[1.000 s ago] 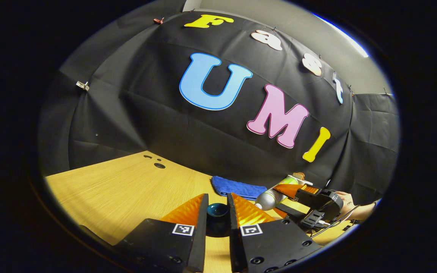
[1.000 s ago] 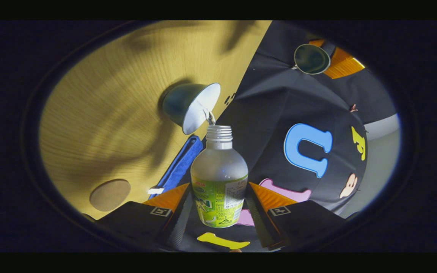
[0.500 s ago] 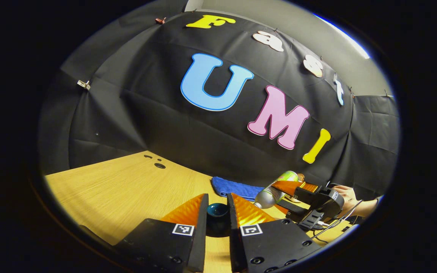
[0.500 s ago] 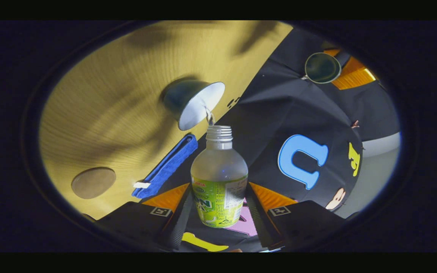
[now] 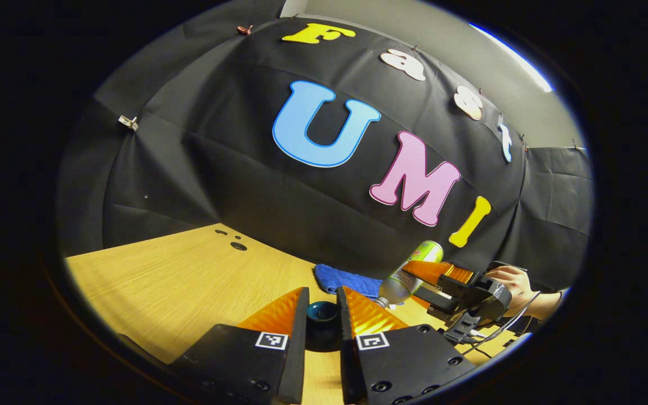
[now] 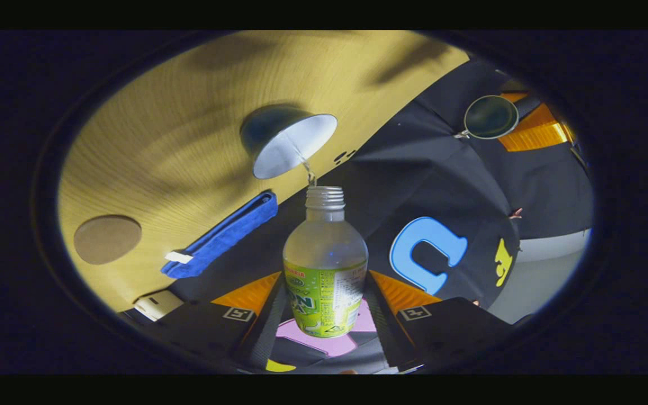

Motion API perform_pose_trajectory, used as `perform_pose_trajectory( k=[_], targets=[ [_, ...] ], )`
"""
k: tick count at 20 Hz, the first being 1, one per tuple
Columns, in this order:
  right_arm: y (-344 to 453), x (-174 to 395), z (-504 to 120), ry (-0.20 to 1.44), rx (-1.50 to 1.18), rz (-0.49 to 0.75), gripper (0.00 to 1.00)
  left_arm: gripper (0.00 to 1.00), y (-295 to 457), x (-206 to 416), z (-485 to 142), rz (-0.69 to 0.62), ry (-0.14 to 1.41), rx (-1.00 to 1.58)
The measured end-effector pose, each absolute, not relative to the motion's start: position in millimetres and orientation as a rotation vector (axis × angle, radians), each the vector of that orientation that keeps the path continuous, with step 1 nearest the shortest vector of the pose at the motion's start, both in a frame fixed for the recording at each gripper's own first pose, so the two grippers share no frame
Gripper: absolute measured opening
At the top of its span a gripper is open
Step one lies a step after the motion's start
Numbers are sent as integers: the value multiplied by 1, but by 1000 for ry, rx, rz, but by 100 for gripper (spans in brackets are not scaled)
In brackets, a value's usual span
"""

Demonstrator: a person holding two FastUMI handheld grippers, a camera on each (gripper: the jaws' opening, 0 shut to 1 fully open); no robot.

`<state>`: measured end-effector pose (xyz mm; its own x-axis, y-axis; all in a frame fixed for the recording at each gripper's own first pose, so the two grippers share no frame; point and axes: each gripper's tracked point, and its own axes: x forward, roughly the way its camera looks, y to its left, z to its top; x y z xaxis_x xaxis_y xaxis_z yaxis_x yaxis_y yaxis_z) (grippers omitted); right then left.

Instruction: Open the teacup lid with one hand, grasp the water bottle and pour water into the teacup with the other hand; after pouring, place the water bottle on the coaster and then close the teacup lid.

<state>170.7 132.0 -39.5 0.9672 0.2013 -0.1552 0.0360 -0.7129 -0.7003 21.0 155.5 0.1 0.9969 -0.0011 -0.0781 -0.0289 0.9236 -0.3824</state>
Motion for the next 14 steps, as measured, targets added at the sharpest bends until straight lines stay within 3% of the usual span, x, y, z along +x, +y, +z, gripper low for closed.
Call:
perform_pose_trajectory(
  k=[9,14],
  targets=[
    [141,170,-32,-237,-2434,295,77,30,159,21,3,16,67,-413],
    [135,169,-38,-180,-2370,311,78,30,158,21,2,15,69,-411]
  ],
)
